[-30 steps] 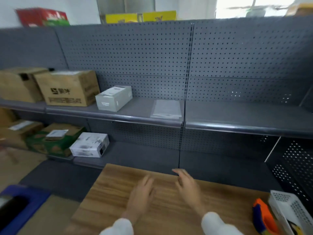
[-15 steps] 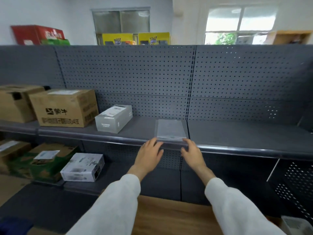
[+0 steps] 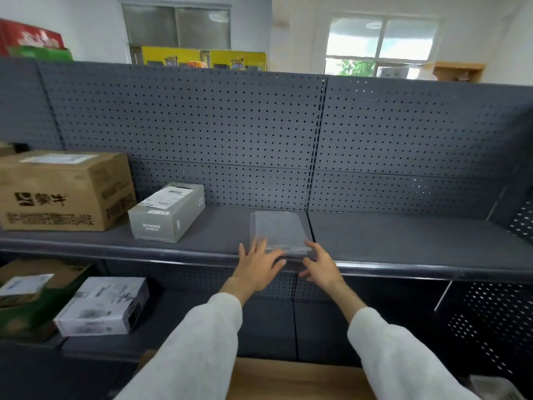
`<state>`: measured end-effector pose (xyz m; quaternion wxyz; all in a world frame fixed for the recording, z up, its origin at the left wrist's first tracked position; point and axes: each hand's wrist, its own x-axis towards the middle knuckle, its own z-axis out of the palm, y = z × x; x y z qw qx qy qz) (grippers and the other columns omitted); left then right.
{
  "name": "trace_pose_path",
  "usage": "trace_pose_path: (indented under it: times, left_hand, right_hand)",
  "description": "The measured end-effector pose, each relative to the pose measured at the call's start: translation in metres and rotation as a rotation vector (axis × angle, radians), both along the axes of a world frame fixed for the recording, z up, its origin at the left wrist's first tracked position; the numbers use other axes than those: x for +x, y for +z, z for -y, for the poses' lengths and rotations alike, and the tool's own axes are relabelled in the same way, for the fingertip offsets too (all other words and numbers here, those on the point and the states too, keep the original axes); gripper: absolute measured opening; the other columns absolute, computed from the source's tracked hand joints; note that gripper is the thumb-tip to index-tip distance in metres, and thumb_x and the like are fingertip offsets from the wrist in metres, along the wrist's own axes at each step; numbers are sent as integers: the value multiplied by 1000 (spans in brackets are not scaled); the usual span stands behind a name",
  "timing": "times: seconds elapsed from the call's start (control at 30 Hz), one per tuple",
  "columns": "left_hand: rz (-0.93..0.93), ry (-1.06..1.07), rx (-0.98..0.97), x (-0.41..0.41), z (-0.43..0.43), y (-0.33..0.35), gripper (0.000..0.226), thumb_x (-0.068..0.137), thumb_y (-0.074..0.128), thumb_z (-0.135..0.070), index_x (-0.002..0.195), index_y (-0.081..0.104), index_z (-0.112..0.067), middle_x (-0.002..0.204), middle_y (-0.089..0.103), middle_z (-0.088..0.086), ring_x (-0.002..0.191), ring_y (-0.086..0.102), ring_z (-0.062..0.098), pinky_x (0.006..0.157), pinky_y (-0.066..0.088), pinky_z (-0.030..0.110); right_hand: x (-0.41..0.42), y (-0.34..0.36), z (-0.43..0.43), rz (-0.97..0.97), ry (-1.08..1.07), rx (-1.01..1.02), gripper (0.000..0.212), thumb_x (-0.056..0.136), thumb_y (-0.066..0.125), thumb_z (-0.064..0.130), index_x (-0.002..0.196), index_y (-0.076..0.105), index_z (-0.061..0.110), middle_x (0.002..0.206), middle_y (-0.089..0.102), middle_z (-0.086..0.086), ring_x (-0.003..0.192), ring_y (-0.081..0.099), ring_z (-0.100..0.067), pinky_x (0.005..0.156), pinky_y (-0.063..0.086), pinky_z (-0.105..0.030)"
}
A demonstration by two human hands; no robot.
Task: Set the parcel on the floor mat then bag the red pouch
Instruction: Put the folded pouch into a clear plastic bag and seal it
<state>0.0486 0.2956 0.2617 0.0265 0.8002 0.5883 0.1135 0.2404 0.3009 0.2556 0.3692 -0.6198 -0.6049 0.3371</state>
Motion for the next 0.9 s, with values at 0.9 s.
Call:
trace_pose_path:
  times: [0.9]
  left_hand:
    - [211,-78,618,-9,48,6,22,98,58,-29,112,71,-19,111,70,-7,98,62,14,84,50,34]
  right_hand:
    - [-1,18,81,-1033,-82,49,31,99,59,16,128,66,26,126,70,0,110,69,-21,90,55,-38]
